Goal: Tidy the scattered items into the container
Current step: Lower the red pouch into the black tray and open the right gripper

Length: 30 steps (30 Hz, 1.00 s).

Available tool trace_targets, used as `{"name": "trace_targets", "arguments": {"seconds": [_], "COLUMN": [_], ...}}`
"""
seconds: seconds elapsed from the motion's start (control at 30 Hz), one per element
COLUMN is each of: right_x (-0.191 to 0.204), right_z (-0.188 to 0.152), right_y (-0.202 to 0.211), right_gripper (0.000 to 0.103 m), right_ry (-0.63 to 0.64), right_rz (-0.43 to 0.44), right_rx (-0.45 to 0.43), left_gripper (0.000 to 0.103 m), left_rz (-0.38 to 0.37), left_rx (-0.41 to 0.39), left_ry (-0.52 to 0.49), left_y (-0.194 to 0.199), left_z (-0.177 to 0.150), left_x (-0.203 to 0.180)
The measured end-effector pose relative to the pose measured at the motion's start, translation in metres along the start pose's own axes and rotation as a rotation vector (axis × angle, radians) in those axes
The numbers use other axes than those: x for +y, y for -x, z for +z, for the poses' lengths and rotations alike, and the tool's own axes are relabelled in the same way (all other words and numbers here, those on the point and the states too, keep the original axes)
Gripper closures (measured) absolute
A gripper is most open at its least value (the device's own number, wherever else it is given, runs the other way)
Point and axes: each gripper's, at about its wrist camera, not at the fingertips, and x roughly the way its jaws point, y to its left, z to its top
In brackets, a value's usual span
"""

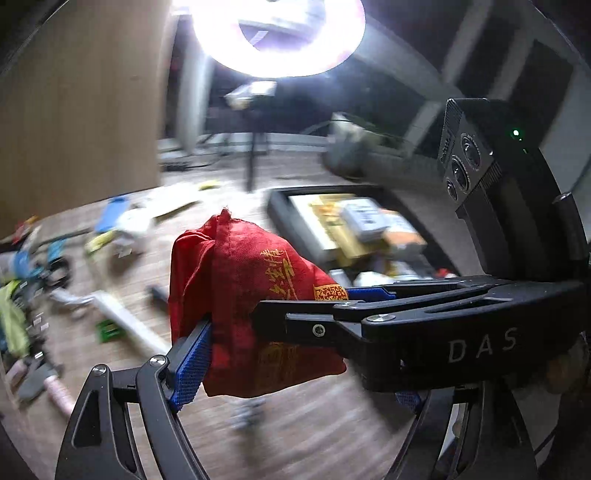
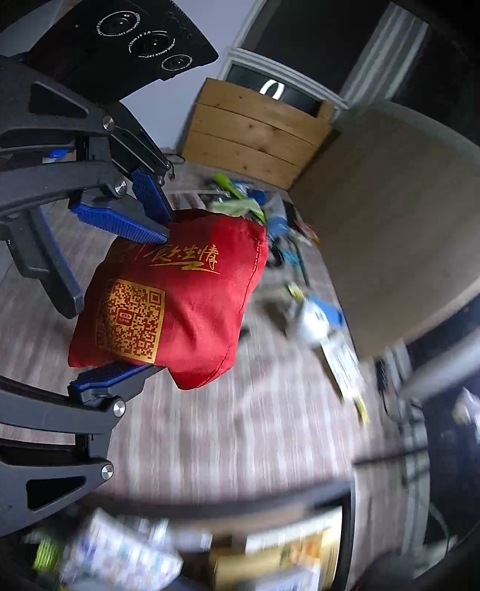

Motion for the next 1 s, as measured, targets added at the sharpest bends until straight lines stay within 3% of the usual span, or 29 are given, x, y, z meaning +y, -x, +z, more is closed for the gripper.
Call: {"name": "trace_targets", "arguments": {"seconds": [0.23, 0.53, 0.73, 0.83, 1.0], "right_x": [-0.077, -0.175, -0.206, -0.210, -0.208], "right_z": [-0.029, -0.060, -0.069, -0.070, -0.071], "right_y": [0.071, 0.126, 0.138, 0.142, 0.155], "right_gripper": [0.046, 0.046, 0.046, 0.046, 0.046], "right_ry": [-0.061, -0.198, -0.237, -0.245, -0.241], "right_rz": [-0.109, -0.209, -0.236, -0.301, -0.339], "right_rx": [-0.079, -0.135, -0.134, -0.139, -0.176], "left_gripper": [0.019, 0.019, 0.019, 0.019, 0.019], "left_rz": [-0.120, -0.175, -0.143, -0.123, -0.080], "left_rx": [0.055, 0.145, 0.175, 0.179, 0.155], "left_ry": [-0.107, -0.175, -0.194, -0.178, -0.125], "left_y": [-0.060, -0.133, -0.151, -0.148, -0.126], "left_z": [0.019, 0.029, 0.028, 0.027, 0.027], "left_x": [-0.099, -0.188, -0.208, -0.203, -0.173]}}
